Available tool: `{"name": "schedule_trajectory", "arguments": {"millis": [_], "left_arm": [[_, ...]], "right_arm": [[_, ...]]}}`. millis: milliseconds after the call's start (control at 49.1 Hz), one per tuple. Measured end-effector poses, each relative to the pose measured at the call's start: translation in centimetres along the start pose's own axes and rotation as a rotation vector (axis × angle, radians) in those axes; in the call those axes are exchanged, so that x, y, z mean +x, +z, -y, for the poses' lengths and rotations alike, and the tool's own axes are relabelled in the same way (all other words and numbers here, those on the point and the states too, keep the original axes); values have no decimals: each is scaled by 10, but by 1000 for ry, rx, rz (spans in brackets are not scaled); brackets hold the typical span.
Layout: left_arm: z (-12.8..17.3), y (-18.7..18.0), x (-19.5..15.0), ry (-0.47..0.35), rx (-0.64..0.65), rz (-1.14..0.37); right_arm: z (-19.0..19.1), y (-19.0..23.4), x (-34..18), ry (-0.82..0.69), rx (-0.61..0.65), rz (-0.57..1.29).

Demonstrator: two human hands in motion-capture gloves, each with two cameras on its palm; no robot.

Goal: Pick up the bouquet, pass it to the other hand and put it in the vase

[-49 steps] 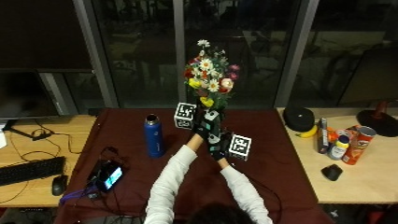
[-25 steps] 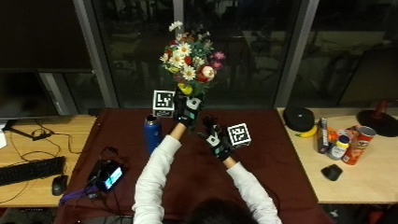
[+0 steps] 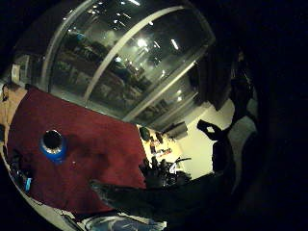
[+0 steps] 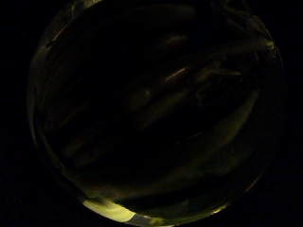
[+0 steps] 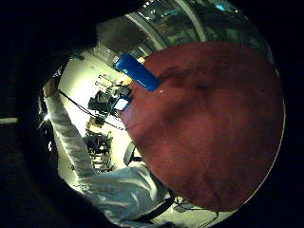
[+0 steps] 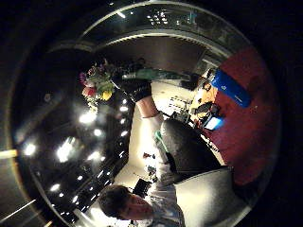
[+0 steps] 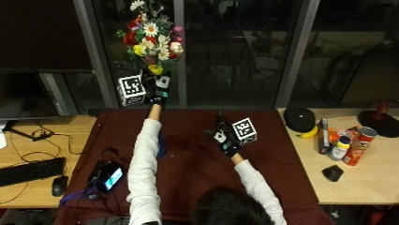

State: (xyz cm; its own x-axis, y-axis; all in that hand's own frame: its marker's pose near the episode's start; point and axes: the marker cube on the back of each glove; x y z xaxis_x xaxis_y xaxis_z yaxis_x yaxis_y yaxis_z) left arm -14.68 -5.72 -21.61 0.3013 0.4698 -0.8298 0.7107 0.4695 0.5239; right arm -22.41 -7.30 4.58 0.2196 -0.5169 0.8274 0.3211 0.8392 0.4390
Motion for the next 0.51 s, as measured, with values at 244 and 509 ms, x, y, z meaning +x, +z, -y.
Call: {"name": "schedule_trajectory", "arguments": {"millis": [244,509], "left_arm": [[33,-30,-43,-36,123,18],[47,-36,-99,-89,140,16]], "right_arm": [[-2,-3,36,12,-18,14],[-5,-13,53,8,25,-88]]}}
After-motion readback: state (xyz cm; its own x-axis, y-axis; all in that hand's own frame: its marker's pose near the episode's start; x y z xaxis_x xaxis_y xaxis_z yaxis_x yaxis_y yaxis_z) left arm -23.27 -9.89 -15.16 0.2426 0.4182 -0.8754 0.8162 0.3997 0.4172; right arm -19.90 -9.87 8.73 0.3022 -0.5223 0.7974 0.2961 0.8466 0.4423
